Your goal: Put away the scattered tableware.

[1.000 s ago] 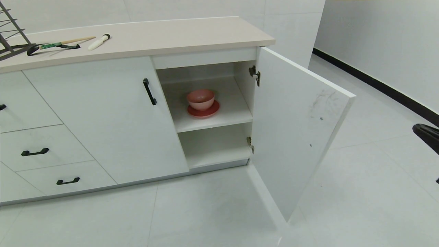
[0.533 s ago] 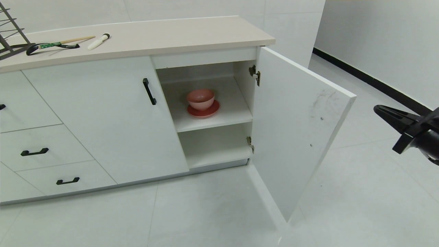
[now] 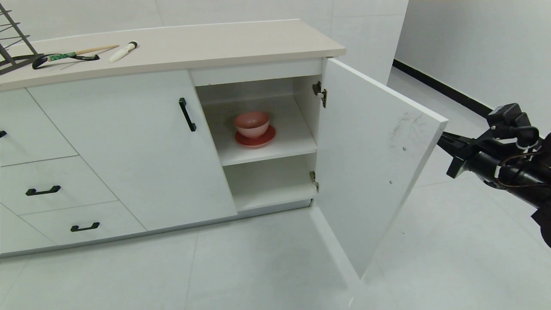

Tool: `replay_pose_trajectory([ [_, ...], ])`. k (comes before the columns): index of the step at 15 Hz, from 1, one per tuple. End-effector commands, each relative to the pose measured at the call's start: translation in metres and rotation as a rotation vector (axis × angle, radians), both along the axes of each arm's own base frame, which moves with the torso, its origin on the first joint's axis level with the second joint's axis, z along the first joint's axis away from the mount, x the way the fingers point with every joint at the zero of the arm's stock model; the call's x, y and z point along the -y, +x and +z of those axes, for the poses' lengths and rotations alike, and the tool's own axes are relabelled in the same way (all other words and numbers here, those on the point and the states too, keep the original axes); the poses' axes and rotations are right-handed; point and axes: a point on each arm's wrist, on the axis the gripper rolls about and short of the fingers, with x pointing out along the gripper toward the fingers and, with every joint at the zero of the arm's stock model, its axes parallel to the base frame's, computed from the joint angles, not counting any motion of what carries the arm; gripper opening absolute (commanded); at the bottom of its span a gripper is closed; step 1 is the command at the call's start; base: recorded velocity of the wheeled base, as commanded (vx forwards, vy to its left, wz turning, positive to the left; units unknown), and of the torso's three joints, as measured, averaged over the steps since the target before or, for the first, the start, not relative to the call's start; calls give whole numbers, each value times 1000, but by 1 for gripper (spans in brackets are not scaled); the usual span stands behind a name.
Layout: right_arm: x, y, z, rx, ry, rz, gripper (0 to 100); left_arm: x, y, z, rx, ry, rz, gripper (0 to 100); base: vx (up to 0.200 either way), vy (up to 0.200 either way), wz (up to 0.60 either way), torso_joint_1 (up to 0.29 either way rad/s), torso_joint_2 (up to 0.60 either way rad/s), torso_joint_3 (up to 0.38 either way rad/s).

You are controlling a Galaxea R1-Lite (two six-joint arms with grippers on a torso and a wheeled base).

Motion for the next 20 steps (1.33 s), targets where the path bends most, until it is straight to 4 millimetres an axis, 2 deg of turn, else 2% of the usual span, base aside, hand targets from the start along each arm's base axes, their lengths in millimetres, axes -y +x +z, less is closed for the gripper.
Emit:
replay_pose_trajectory([
  [1,-7,12,-9,-19,-4,22,0,0,0,0,0,-1,1,100,0,0,0,0,0,0],
  [4,-10,16,-9,-11,-11,39,0,0,0,0,0,-1,1,100,0,0,0,0,0,0],
  [11,-14,7,-9,-11,-26,73,0,0,0,0,-2,13,4,100,0,0,0,0,0,0],
  [15,-39,-5,-12,-26,-27,156,0,0,0,0,-2,12,4,100,0,0,0,0,0,0],
  [20,-49,-13,-15,-40,-35,194,0,0,0,0,-2,7,4,100,0,0,0,0,0,0],
])
